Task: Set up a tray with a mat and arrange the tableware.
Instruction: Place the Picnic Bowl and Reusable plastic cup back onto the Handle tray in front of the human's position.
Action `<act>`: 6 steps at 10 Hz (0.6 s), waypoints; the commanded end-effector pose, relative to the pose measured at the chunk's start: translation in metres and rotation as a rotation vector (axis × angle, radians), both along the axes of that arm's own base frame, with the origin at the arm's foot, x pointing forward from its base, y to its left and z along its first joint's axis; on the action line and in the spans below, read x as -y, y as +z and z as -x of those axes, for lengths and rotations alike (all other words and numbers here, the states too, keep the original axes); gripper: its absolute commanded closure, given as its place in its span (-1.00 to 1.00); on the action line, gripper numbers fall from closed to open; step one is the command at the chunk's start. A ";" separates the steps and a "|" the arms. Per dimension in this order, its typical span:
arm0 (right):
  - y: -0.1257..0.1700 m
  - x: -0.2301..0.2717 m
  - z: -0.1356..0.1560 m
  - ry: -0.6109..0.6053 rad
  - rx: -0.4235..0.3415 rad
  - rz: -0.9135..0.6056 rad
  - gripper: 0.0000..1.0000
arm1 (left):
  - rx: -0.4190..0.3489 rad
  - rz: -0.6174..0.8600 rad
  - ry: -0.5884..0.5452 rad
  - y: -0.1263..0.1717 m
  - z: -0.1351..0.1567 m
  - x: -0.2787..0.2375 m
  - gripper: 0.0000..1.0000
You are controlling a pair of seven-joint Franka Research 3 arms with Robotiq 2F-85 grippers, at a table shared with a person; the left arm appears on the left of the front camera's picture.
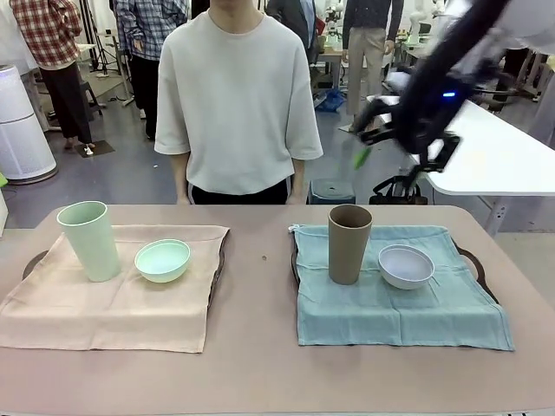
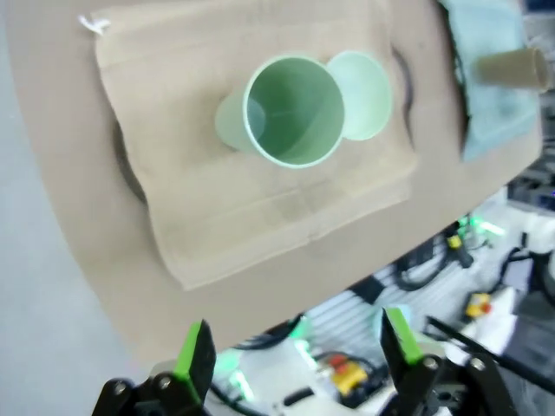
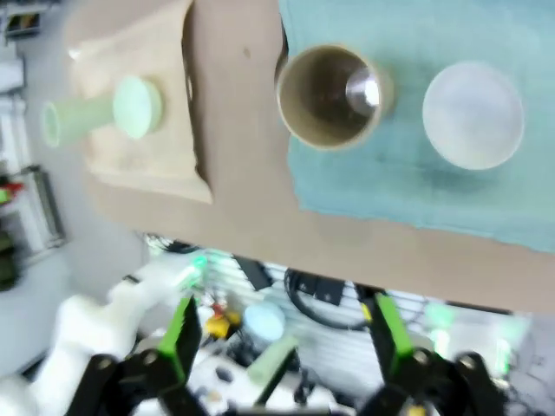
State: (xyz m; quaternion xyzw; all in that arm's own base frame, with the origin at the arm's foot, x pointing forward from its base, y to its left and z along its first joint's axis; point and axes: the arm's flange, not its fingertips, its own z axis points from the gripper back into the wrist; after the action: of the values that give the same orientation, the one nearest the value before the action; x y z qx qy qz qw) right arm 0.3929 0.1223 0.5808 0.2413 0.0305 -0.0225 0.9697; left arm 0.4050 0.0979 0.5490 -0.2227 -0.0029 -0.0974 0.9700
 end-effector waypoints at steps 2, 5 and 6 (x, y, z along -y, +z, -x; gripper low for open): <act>-0.014 0.091 0.020 -0.069 -0.016 -0.301 -1.00 | -0.031 0.362 0.055 0.009 -0.010 -0.036 -1.00; -0.016 0.151 0.046 -0.156 0.053 -0.548 -1.00 | 0.067 0.563 0.307 0.009 -0.004 -0.085 -1.00; -0.017 0.165 0.056 -0.176 0.078 -0.618 -1.00 | 0.073 0.574 0.328 0.007 -0.004 -0.097 -1.00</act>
State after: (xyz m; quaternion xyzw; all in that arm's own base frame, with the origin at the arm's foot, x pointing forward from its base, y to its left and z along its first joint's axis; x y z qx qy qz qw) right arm 0.3498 -0.0423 0.5733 0.4939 -0.0080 -0.0972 0.8641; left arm 0.4022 0.1955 0.5571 -0.4767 -0.0877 0.0404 0.8738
